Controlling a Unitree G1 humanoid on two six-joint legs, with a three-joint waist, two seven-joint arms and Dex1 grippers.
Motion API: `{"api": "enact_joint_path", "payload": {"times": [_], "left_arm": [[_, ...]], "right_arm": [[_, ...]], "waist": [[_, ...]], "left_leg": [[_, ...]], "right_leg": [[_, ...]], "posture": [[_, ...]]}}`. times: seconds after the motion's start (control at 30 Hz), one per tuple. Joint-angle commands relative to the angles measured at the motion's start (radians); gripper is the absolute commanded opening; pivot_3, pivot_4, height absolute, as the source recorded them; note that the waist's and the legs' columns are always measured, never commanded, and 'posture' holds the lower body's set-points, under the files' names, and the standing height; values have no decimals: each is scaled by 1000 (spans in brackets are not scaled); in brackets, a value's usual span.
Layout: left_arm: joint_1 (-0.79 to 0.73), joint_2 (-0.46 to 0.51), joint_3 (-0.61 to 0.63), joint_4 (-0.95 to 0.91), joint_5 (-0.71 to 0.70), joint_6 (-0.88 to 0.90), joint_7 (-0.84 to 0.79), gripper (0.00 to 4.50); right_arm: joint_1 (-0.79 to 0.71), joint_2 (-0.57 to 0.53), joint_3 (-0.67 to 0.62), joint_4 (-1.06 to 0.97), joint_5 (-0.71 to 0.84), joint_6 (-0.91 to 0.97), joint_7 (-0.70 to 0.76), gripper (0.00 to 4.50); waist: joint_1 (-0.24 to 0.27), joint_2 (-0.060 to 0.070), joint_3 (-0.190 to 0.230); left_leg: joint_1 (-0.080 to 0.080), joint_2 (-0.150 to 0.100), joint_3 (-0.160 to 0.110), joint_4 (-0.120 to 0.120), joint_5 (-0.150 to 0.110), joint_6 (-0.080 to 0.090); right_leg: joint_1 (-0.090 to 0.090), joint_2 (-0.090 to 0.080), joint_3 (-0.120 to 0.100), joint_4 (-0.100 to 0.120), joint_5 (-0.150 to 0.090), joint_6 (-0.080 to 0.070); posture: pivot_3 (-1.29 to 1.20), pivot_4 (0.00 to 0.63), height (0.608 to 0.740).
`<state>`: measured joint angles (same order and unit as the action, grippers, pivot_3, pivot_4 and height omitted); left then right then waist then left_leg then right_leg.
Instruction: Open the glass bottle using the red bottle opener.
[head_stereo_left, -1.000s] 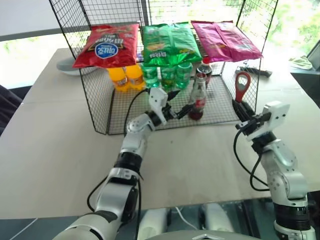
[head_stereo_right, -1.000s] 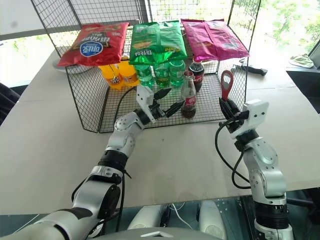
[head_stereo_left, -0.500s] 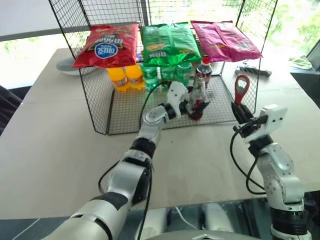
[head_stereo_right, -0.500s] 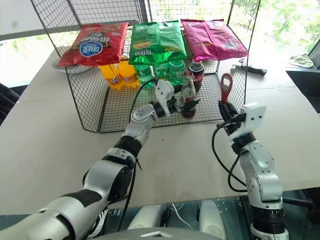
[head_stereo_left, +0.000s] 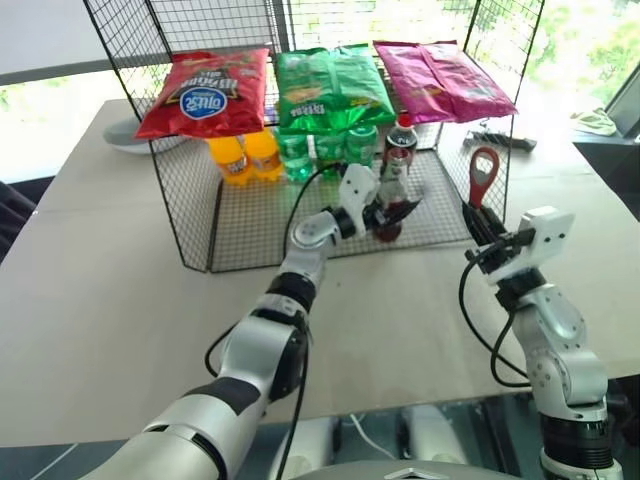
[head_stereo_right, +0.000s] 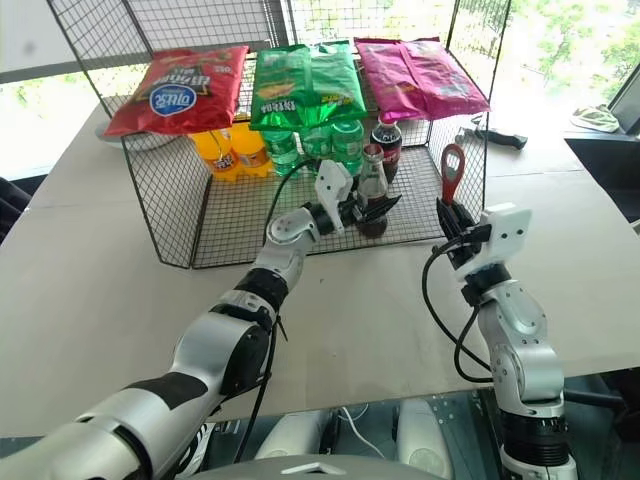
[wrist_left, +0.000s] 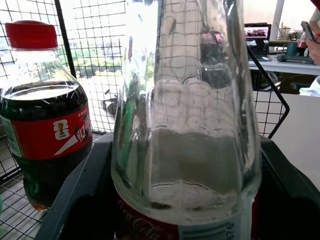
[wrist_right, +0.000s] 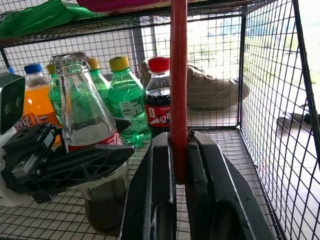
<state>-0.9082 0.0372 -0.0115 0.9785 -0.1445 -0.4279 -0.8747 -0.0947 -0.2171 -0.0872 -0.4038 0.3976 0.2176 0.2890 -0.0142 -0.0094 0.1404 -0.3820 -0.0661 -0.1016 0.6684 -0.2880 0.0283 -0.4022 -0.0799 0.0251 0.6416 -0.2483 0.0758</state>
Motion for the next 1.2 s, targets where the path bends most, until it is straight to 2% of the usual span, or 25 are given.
{"api": "enact_joint_path", "payload": {"times": [0.03, 0.23, 0.4, 0.73, 0.8, 0.87, 1.0, 1.2], "left_arm": [[40, 23, -7, -220, -49, 63, -52, 2658], [281, 149, -77, -738, -130, 388, -133, 2658], [429, 203, -89, -931, -178, 515, -122, 2658], [509, 175, -82, -960, -173, 456, -42, 2658], [506, 182, -82, -963, -177, 451, -47, 3688], [503, 192, -80, -961, -181, 447, -58, 4366], [498, 201, -74, -952, -183, 422, -56, 4449], [489, 193, -44, -1002, -270, 459, -60, 4449]], "right_arm": [[-17, -3, -3, -37, 5, -10, 9, 0], [-25, 8, 3, -15, 5, -19, 15, 0], [-37, 14, 8, 2, 4, -23, 23, 0], [-57, 15, 10, 23, 3, -24, 38, 0], [-61, 15, 8, 26, 3, -24, 41, 0], [-63, 14, 8, 29, 2, -25, 43, 0], [-68, 13, 8, 34, 2, -26, 46, 0], [-67, 15, 7, 40, 0, -28, 47, 0]], "waist": [[-1, 0, 0], [-5, 1, 0], [2, 1, 0], [2, 1, 0], [2, 1, 0], [2, 1, 0], [2, 1, 0], [2, 1, 0]], "left_leg": [[0, 0, 0, 0, 0, 0], [0, 1, 0, -1, 0, 0], [1, 1, -1, 0, 0, 0], [1, 1, -1, 0, 0, 0], [1, 1, -1, 0, 0, 0], [1, 1, -1, 0, 0, 0], [1, 1, -1, 0, 0, 0], [1, 1, -1, 0, 0, 0]], "right_leg": [[0, 0, 0, 0, 0, 0], [-2, 0, 3, 1, 0, 0], [-1, 1, 4, 1, 0, 0], [-1, 0, 3, 1, 0, 0], [-1, 0, 3, 1, 0, 0], [-1, 0, 3, 1, 0, 0], [-1, 0, 3, 1, 0, 0], [-1, 0, 3, 1, 0, 0]], "posture": [[0, 150, 740], [0, 150, 740], [0, 150, 740], [0, 150, 740], [0, 150, 740], [0, 150, 740], [0, 150, 740], [0, 150, 740]]}}
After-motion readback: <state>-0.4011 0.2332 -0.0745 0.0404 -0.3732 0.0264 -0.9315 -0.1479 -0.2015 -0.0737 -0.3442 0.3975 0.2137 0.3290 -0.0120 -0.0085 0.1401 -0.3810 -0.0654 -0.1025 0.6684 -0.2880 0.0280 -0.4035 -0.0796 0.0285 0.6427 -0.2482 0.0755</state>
